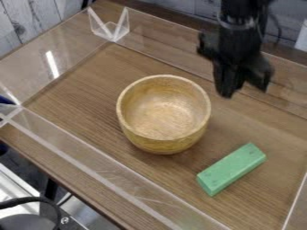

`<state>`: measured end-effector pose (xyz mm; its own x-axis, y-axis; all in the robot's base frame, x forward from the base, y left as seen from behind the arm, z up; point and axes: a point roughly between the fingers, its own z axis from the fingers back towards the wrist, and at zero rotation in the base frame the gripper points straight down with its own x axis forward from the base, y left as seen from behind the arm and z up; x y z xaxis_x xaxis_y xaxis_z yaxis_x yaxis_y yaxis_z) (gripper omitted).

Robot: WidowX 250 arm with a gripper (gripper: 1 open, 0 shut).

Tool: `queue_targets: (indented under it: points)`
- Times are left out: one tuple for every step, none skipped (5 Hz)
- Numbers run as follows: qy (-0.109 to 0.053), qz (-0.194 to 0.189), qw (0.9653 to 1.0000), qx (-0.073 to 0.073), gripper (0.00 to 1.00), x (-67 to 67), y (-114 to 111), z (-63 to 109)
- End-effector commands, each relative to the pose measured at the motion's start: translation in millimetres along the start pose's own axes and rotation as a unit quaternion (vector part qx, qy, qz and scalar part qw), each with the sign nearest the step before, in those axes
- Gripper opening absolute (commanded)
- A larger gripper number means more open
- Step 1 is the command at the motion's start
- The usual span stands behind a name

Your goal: Remove the green block from inside the brown bowl and put it on the table

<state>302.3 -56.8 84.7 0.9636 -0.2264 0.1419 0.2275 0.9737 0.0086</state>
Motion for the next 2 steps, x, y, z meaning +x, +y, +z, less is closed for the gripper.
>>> queue_targets:
  points:
    - [-0.024, -0.012, 0.9996, -0.003, 0.00, 20.0, -5, -5.7]
    - [-0.015, -0.019, 0.9997, -0.005, 0.00, 26.9, -8, -26.0]
